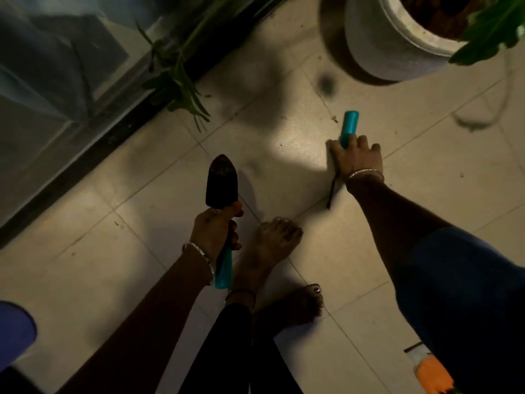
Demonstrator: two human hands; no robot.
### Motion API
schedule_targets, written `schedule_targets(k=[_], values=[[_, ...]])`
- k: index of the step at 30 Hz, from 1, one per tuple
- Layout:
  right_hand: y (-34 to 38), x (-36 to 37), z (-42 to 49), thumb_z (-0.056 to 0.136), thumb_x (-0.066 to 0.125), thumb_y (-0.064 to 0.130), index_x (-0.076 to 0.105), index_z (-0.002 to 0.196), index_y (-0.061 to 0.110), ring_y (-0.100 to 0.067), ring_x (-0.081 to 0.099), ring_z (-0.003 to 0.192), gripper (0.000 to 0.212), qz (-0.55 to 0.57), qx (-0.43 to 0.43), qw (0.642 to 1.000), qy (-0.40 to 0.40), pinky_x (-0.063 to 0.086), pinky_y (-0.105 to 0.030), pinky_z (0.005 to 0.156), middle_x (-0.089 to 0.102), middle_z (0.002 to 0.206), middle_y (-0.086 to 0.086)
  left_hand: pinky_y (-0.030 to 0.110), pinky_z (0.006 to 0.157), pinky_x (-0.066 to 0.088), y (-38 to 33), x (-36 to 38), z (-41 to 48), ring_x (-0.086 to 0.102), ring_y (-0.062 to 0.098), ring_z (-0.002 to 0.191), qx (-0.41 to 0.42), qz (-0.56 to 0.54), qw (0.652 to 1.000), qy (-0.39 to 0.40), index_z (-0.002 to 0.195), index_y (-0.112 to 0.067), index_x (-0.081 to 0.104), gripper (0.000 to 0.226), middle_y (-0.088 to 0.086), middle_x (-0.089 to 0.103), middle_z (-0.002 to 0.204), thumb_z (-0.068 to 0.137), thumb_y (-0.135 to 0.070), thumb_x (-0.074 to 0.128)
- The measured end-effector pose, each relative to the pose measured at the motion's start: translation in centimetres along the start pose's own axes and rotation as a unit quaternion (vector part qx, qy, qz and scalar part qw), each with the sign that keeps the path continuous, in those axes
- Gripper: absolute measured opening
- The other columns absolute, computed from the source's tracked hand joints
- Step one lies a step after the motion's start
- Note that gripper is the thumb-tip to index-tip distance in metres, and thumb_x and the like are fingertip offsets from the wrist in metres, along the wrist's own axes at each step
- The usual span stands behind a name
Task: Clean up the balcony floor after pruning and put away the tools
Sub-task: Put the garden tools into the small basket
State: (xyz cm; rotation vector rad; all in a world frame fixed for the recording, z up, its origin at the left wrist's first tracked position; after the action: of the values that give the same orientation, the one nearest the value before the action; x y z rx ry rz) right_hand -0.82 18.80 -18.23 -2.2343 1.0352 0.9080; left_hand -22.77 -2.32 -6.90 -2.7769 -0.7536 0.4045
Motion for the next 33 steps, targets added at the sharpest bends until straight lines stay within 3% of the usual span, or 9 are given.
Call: schedule_targets(k=[5, 7, 9, 11, 14, 17, 20, 25, 33], values=[[-2.3, 5.4, -6.8, 0.092, 0.059, 0.015, 0.037, 0.144, 0.013, -0.037, 0.042, 0.127, 0.057, -0.038, 0.049, 0.997, 0.054, 0.039, -0.052, 0.102, 0.045, 0.139, -0.018, 0.021, 0.041, 0.045, 1.2, 0.2, -1.1, 0.042, 0.01, 0.039, 0.006, 0.029, 1.0, 0.002, 0.083, -0.008, 0.064, 0.019, 0.0, 0.043, 0.055, 0.093, -0.024, 0.063], [-2.7, 7.2, -10.5, 0.094, 0.055, 0.023, 0.041, 0.141, 0.01, -0.036, 0.039, 0.126, 0.05, 0.067, 0.118, 0.987, 0.088, 0.035, -0.05, 0.103, 0.045, 0.136, -0.018, 0.021, 0.041, 0.045, 1.4, 0.7, -2.1, 0.042, 0.01, 0.038, 0.004, 0.028, 1.0, 0.007, 0.083, -0.007, 0.064, 0.02, 0.0, 0.043, 0.054, 0.093, -0.024, 0.062], [-3.3, 8.3, -14.6, 0.096, 0.053, 0.036, 0.045, 0.136, 0.01, -0.037, 0.042, 0.122, 0.048, 0.26, 0.231, 0.931, 0.109, 0.036, -0.047, 0.099, 0.047, 0.132, -0.018, 0.021, 0.041, 0.043, 1.3, 1.4, -3.5, 0.041, 0.011, 0.037, 0.01, 0.024, 1.0, 0.012, 0.082, -0.006, 0.063, 0.02, 0.0, 0.042, 0.053, 0.094, -0.023, 0.062], [-3.3, 8.6, -18.6, 0.099, 0.049, 0.041, 0.055, 0.125, 0.004, -0.037, 0.053, 0.111, 0.045, 0.495, 0.348, 0.785, 0.133, 0.046, -0.041, 0.089, 0.057, 0.123, -0.02, 0.022, 0.043, 0.042, 1.1, 2.2, -5.1, 0.041, 0.012, 0.037, 0.02, 0.027, 0.999, 0.019, 0.083, -0.005, 0.064, 0.02, 0.0, 0.043, 0.051, 0.094, -0.021, 0.061], [-2.2, 6.4, -25.0, 0.097, 0.054, 0.045, 0.062, 0.105, 0.007, -0.03, 0.063, 0.094, 0.039, 0.774, 0.436, 0.448, 0.098, 0.055, -0.037, 0.069, 0.064, 0.105, -0.015, 0.022, 0.043, 0.039, 0.6, 3.8, -9.0, 0.041, 0.013, 0.036, 0.028, 0.046, 0.998, 0.036, 0.088, 0.0, 0.066, 0.022, 0.001, 0.046, 0.046, 0.095, -0.02, 0.059], [-2.7, 1.2, -30.7, 0.096, 0.052, 0.051, 0.063, 0.092, 0.012, -0.024, 0.061, 0.073, 0.041, 0.833, 0.423, 0.356, 0.04, 0.051, -0.033, 0.065, 0.064, 0.089, -0.015, 0.02, 0.04, 0.038, -0.2, 5.6, -14.1, 0.042, 0.014, 0.036, 0.042, 0.056, 0.996, 0.063, 0.094, 0.006, 0.066, 0.025, 0.005, 0.048, 0.049, 0.094, -0.018, 0.06], [-3.3, -6.0, -35.8, 0.098, 0.043, 0.055, 0.062, 0.098, 0.014, -0.016, 0.054, 0.057, 0.045, 0.903, 0.355, 0.239, 0.03, 0.047, -0.027, 0.054, 0.059, 0.069, -0.003, 0.019, 0.041, 0.037, -1.7, 7.7, -20.6, 0.045, 0.013, 0.037, 0.054, 0.056, 0.99, 0.117, 0.07, -0.002, 0.06, 0.023, 0.0, 0.054, 0.045, 0.088, -0.014, 0.067], [-5.5, -17.9, -42.8, 0.099, 0.041, 0.051, 0.06, 0.117, 0.015, -0.012, 0.046, 0.049, 0.045, 0.957, 0.237, 0.161, -0.046, 0.041, -0.02, 0.042, 0.052, 0.072, -0.003, 0.046, 0.075, 0.047, -4.3, 9.5, -30.5, 0.055, 0.034, 0.076, 0.069, 0.073, 0.978, 0.185, 0.074, -0.004, 0.073, 0.052, 0.02, 0.067, 0.072, 0.049, -0.047, 0.091], [-8.0, -32.5, -55.0, 0.088, 0.057, 0.023, 0.057, 0.134, 0.012, -0.019, 0.051, 0.056, 0.048, 0.968, 0.128, 0.141, -0.162, 0.045, -0.025, 0.045, 0.061, 0.087, -0.011, 0.023, 0.044, 0.038, -12.8, 10.0, -49.5, 0.046, 0.013, 0.043, 0.164, 0.175, 0.924, 0.298, 0.096, -0.005, 0.073, 0.04, 0.003, 0.061, 0.055, 0.072, -0.037, 0.074]])
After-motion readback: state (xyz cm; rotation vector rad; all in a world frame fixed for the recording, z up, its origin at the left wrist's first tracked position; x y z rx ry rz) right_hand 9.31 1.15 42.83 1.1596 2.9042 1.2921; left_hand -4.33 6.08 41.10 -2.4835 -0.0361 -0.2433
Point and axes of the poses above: each hand's wrist, its own z-axis towards the middle knuckle, its own x-axis out of the palm, y = z × x, the point moved 6 cm from there along z, towards the middle knuckle
